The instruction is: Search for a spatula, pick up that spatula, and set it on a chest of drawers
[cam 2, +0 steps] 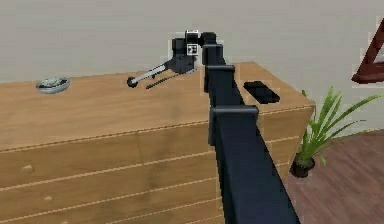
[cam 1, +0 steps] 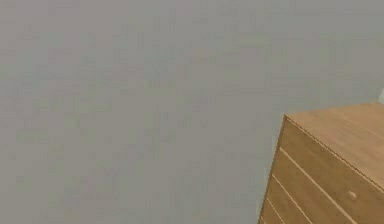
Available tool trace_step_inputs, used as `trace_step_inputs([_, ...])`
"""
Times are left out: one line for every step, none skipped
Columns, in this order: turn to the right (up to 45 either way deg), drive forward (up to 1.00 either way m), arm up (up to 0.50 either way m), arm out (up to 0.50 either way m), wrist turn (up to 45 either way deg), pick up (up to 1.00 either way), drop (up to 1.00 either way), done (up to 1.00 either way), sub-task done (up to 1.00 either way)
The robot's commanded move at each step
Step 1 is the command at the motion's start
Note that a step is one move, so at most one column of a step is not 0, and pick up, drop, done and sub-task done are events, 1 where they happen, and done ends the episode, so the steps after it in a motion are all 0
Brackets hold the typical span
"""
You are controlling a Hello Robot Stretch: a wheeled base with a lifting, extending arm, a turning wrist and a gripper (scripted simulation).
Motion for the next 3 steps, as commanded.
trace_step_inputs([0.0,0.00,0.00,0.00,0.0,0.00,1.00,0.00,0.00])
trace_step_inputs([0.0,0.00,0.00,-0.10,0.0,0.00,0.00,0.00,0.00])
trace_step_inputs([0.0,0.00,0.00,0.00,0.0,0.00,0.00,1.00,0.00])
